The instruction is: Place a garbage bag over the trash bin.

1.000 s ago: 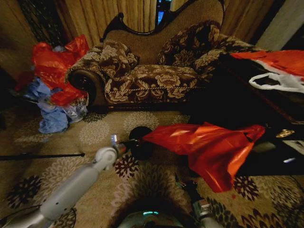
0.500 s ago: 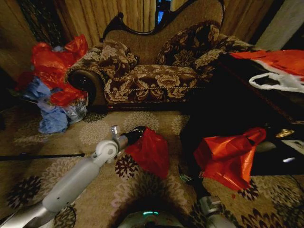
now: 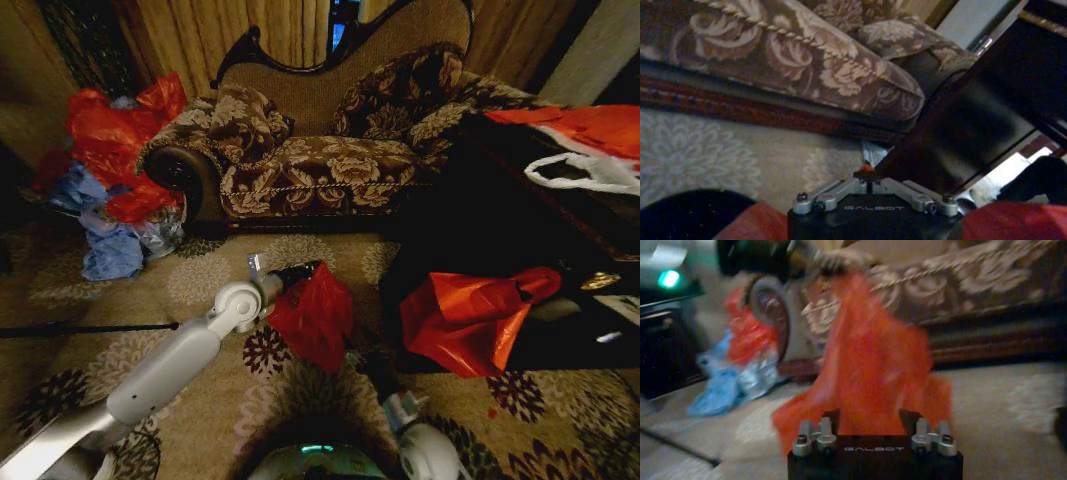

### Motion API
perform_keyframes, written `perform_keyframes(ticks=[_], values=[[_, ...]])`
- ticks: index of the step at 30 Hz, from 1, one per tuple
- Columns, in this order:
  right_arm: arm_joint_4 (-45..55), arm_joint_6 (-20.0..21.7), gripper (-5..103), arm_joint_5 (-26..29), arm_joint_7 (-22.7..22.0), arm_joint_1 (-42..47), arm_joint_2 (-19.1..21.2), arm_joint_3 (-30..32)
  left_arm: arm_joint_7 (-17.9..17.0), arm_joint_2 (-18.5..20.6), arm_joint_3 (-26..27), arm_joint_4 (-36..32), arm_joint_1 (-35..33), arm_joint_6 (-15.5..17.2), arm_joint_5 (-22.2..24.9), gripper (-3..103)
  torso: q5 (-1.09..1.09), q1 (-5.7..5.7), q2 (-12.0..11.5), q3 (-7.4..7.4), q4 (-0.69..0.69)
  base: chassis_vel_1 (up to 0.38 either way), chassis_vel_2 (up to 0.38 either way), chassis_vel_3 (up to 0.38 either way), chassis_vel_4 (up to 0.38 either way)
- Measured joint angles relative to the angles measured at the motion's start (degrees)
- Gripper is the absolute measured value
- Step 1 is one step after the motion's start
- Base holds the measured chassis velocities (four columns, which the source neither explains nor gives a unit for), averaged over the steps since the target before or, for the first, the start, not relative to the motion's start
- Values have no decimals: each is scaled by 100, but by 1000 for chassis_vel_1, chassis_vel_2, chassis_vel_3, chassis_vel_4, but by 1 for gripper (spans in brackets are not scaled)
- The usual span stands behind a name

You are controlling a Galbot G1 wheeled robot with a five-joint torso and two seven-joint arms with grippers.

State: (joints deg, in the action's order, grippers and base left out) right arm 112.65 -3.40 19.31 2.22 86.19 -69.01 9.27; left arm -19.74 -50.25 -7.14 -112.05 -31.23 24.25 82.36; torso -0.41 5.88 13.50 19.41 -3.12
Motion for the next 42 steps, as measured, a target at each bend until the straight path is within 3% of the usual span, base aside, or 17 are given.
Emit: perform_keyframes(ticks=[3, 5, 7, 8, 11, 15, 22, 30, 37, 42], values=[[-325, -46, 41, 8, 79, -287, -31, -124, -178, 137, -43, -238, 242, 37, 331, 0, -1, 0, 0, 0, -1, 0, 0, 0, 0], [-403, -45, 41, 34, 79, -384, -56, -158, -214, 186, -43, -321, 290, 50, 422, 0, -1, 0, 0, 0, -1, 0, 0, 0, 0], [-675, -34, 30, 118, 43, -781, -154, -255, -263, 401, -7, -615, 383, 77, 708, 0, -1, 0, 0, 0, -1, 0, 0, 0, 0], [-675, -34, 30, 118, 43, -781, -154, -255, -263, 401, -7, -615, 383, 77, 708, 0, -1, 0, 0, 0, -1, 0, 0, 0, 0], [-801, 57, 14, 284, -116, -1345, -202, -328, -243, 691, 90, -850, 393, 112, 931, 0, -2, 0, 0, 0, 2, 0, 0, 0, 0], [-718, 225, 2, 466, -232, -1732, -97, -485, -189, 796, 252, -879, 264, 113, 945, 0, -4, 0, 0, 0, 2, 0, 0, 0, 0], [-530, 250, 0, 357, -278, -1598, -39, -704, -6, 897, 527, -679, 47, 42, 898, 0, -2, -1, 0, 0, -1, 0, 0, 0, 0], [-709, 186, 0, 299, -326, -1965, -164, -379, 394, 1278, 758, -724, -238, 54, 839, 0, -1, 0, 0, -1, 2, 0, 0, 0, 0], [-764, 298, 0, 496, -405, -2392, -81, -425, 445, 1187, 697, -755, -263, 35, 791, 0, -2, 0, 0, -1, 0, 0, 0, 0, 0], [-1052, 261, 0, 448, -394, -2550, -285, -843, 422, 1094, 629, -694, -126, -29, 816, 0, -1, 0, 0, 0, 0, 0, 0, 0, 0]])
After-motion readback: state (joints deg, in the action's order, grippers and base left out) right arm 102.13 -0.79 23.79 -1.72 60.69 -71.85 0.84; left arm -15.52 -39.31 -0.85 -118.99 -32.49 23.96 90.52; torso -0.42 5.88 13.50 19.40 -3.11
